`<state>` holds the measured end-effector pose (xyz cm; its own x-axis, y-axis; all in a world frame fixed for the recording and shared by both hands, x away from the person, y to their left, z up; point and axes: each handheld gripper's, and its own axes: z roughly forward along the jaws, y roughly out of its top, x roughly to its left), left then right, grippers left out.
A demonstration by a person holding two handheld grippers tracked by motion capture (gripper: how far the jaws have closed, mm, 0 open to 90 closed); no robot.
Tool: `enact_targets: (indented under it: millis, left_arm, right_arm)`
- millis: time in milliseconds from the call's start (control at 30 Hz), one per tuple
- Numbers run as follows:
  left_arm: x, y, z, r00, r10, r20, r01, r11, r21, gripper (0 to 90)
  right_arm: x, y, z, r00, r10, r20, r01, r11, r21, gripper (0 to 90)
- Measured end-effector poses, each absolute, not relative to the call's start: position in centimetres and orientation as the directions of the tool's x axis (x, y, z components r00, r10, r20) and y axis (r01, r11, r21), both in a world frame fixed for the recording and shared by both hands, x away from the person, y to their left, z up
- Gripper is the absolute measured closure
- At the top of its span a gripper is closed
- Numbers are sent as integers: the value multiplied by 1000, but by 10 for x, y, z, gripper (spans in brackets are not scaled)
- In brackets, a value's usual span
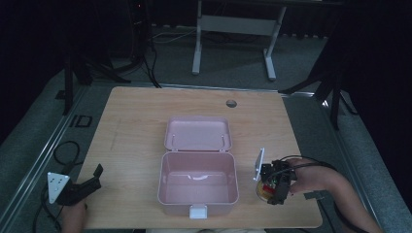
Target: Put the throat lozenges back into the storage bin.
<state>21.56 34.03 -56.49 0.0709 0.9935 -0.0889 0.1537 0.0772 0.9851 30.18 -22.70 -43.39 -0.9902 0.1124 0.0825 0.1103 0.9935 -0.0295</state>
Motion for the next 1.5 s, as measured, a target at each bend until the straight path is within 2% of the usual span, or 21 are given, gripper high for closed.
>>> enact_targets:
  millis: [400,733,1067,1500]
  left_arm:
    - [216,340,-565,63,994,-90,154,79,985,4]
    - [216,340,-565,63,994,-88,154,78,985,4]
    - [216,340,-565,65,994,-91,155,80,985,4]
    - [216,340,-565,69,993,-90,155,79,985,4]
  right_arm:
    - [300,-210,-387,-995,89,37,89,996,0,200]
    - [295,-177,-368,-999,11,31,11,1000,22,200]
    - [295,-142,-360,-998,-55,36,-53,998,43,200]
    - [297,-102,-378,-993,-112,48,-112,994,20,200]
